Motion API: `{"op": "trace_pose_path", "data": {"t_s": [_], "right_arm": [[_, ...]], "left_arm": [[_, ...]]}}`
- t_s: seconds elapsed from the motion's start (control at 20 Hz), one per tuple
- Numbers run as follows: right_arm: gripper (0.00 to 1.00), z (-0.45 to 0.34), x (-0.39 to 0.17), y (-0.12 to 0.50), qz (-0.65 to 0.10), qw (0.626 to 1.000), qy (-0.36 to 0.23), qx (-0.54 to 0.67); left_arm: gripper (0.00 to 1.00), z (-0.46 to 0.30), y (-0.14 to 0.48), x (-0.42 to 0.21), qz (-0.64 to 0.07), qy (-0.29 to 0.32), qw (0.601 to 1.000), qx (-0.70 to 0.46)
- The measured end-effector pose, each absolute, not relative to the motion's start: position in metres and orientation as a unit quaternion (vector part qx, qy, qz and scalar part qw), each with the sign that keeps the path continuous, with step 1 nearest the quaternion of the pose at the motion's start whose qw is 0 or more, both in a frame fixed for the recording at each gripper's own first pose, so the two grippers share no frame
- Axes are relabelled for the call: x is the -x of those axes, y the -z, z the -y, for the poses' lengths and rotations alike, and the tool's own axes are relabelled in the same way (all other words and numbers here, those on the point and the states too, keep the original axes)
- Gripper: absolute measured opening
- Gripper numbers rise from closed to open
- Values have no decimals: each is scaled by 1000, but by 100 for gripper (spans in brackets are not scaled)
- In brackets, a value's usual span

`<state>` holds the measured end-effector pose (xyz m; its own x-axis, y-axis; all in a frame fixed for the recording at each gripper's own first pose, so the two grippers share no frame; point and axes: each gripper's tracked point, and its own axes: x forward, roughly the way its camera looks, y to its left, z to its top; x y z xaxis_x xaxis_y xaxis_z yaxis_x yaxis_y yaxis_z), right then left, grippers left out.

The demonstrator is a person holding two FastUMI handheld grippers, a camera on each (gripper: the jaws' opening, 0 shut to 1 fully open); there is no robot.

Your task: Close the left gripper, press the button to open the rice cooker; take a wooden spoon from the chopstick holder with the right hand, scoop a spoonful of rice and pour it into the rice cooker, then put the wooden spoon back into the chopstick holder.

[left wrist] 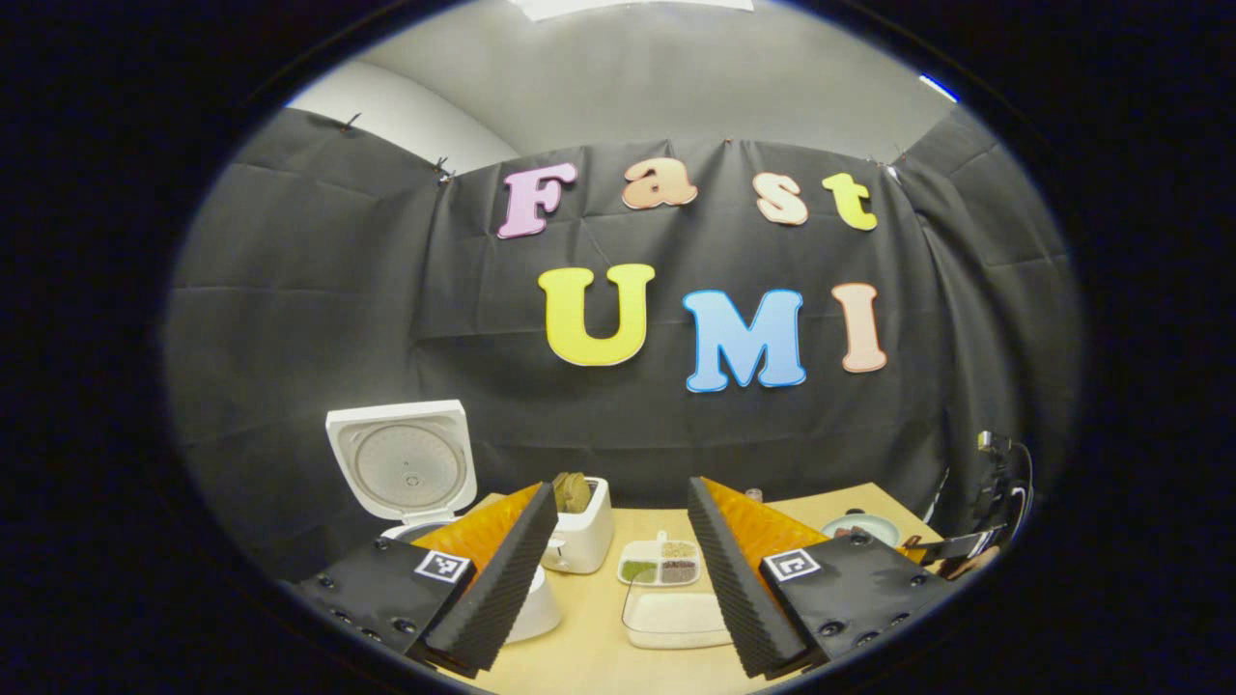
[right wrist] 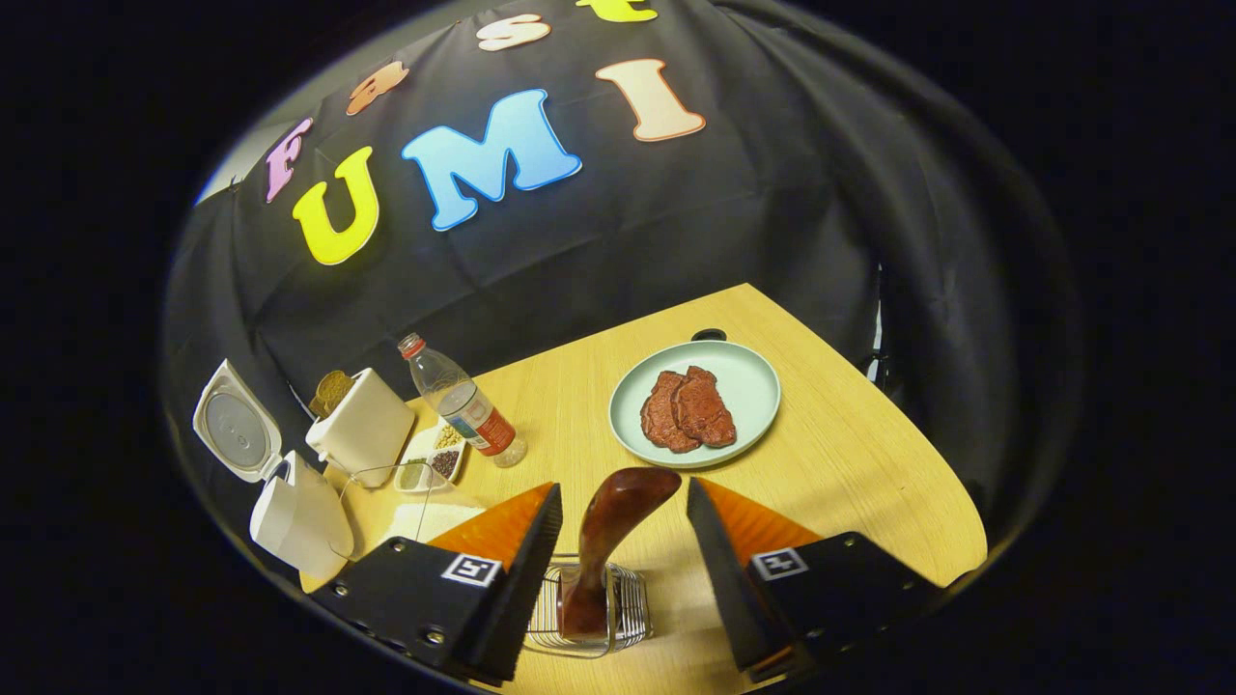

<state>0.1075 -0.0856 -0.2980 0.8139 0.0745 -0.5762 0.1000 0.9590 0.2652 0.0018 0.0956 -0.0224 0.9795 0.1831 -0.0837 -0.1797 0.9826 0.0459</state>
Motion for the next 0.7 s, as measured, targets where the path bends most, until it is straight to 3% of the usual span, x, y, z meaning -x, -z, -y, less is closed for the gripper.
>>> {"op": "trace_pose_path", "data": {"t_s": [0.05, 0.1, 0.15, 0.2, 0.4, 0.7], "right_arm": [[72, 86, -109, 299, -308, 940, 2, -145], [53, 83, -109, 298, -306, 940, -5, -152], [48, 79, -106, 293, -307, 938, -15, -158], [35, 70, -106, 294, -306, 937, -36, -164], [8, 49, -97, 284, -303, 936, -69, -165], [3, 41, -91, 249, -284, 946, -72, -137]], "left_arm": [[95, -92, 24, -2, -47, -91, 994, -22], [95, -89, 26, -1, -51, -91, 994, -25], [95, -85, 28, 0, -55, -91, 994, -29], [95, -82, 30, 2, -57, -92, 994, -31], [94, -80, 32, 10, -56, -101, 993, -22], [96, -83, 32, 17, -50, -90, 995, -18]]}}
